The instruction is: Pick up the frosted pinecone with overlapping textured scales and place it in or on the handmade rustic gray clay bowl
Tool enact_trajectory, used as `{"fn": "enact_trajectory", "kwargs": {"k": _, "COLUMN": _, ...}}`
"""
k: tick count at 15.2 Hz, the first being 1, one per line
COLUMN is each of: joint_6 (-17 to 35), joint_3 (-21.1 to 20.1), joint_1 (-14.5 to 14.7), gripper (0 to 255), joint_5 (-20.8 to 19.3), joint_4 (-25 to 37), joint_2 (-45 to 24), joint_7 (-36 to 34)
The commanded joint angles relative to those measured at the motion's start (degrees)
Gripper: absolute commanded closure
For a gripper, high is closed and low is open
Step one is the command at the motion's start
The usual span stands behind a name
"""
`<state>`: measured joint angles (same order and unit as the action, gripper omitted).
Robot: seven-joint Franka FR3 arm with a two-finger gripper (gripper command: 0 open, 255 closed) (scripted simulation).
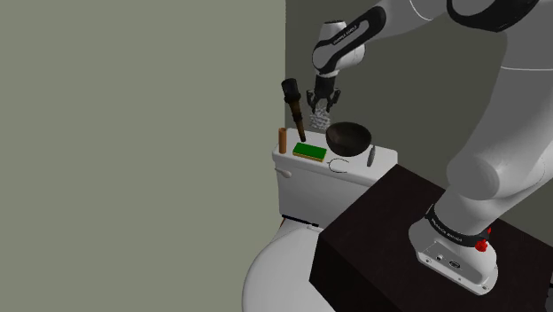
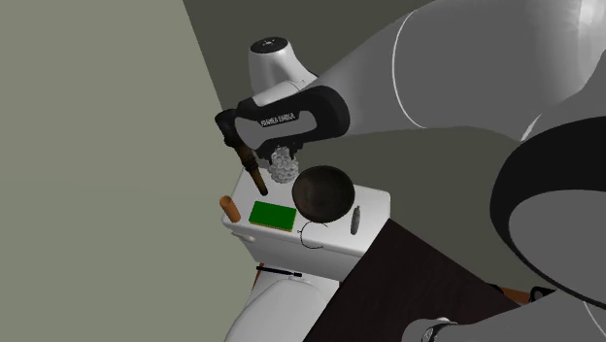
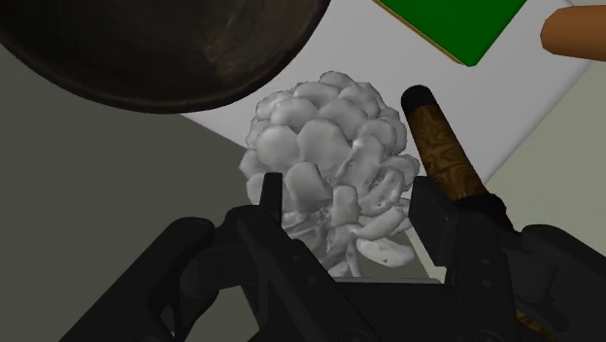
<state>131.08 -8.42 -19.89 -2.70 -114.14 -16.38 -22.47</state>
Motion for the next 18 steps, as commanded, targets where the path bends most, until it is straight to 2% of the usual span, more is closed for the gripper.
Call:
{"fn": "enact_trajectory", "kwargs": {"k": 1, "joint_6": -1.4, "joint_3": -0.1, "joint_1": 0.0, "gripper": 255, "joint_5": 0.2, "joint_4": 0.7, "joint_2": 0.7, "joint_7": 0.1}}
{"fn": "enact_trajectory", "kwargs": {"k": 18, "joint_6": -13.1, "joint_3": -0.4, "joint_1": -0.3, "gripper": 255, "joint_5": 1.4, "joint_4": 6.7, "joint_2": 6.5, "joint_7": 0.8}}
